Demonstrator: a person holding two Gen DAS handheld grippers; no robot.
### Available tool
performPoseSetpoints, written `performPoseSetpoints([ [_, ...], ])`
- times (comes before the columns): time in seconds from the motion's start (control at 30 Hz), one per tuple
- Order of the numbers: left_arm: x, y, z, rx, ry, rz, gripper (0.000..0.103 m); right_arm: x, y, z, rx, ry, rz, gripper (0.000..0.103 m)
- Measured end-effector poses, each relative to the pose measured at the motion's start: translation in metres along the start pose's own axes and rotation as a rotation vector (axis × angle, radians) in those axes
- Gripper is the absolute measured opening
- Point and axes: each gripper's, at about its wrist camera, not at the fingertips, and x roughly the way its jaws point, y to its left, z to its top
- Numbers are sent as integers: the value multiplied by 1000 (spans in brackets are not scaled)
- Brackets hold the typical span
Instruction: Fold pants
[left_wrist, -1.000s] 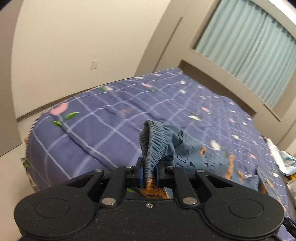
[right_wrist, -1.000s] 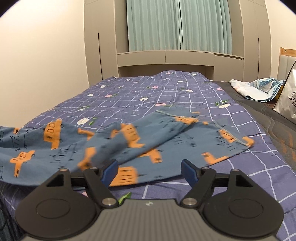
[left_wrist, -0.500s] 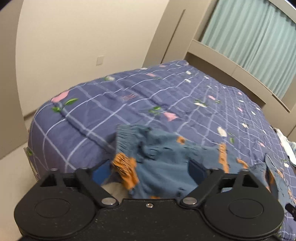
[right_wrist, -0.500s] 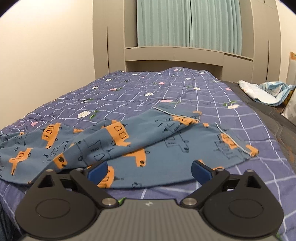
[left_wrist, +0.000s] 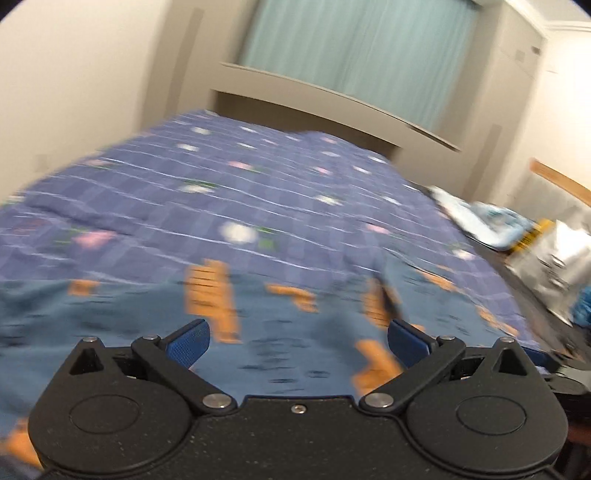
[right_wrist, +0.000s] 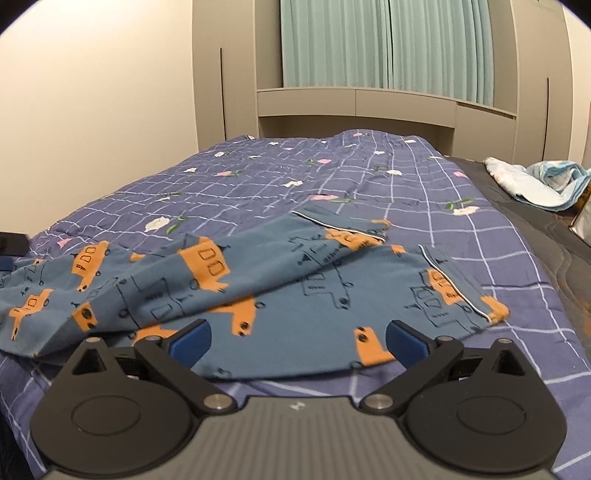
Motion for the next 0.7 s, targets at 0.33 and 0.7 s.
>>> performPoseSetpoints([
  [0.33,64,-61,4,192,74,-248,102,17,-47,31,-15,83,121,103],
  [0.7,101,-52,14,100,185,-341,92,111,-29,130,-19,266,185,103],
])
